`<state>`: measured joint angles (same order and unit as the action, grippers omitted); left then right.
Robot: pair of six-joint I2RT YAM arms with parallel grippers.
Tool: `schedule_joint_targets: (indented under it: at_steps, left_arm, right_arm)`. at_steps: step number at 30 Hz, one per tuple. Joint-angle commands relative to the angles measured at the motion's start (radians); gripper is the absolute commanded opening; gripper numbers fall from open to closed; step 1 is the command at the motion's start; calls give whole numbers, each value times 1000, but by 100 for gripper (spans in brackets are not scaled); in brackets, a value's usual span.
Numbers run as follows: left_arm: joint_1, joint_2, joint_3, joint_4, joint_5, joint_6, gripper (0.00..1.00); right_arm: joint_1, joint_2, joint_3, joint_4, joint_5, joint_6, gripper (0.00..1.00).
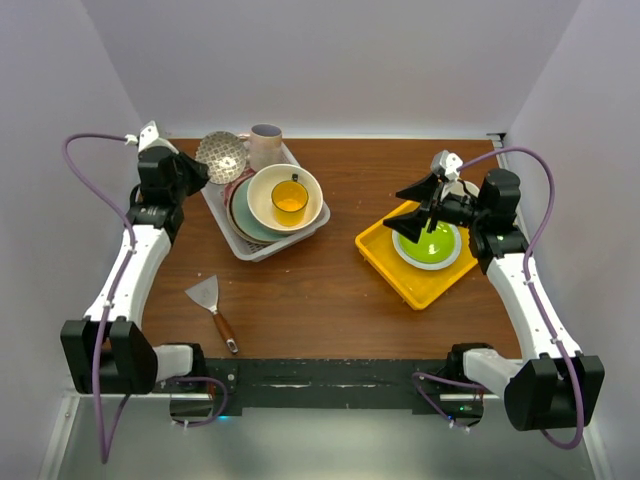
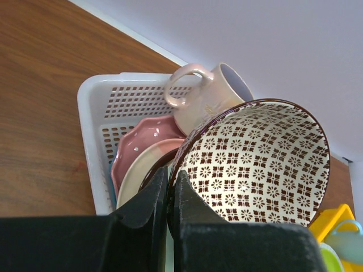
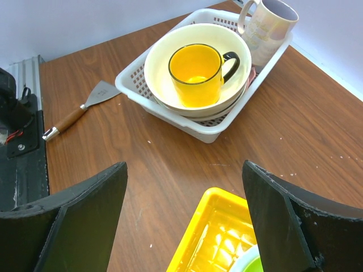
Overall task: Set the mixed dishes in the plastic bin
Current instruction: Place the bowl in the plastic bin.
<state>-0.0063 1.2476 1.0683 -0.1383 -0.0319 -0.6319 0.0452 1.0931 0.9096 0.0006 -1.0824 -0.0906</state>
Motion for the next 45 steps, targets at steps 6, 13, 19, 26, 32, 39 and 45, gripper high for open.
schedule_joint_targets:
  at_steps: [6,13,19,26,32,39,45]
  left_arm:
    - [38,180,130,-17,-25,-91,0]
    - [43,314,229,-79,-72,-111,0]
    - [48,417,323,-119,-106,-107,0]
    - [51,504,378,-139,-129,-91,0]
    - [51,555,407,-144,-134,-71,0]
    - [52,592,418,-149,-128,-66,8]
    - [52,602,421,-147,-114,-60,14]
  right_arm:
    - [-4,5,12,2,18,-18,86]
    - [-4,5,12,2,18,-21,86]
    - [-7,8,12,2,19,-23,86]
    - [-7,10,14,2,19,-23,88]
    - [-8,13,14,2,24,-23,88]
    - [-8,16,14,2,24,-23,88]
    - [-10,11,15,2,27,-24,88]
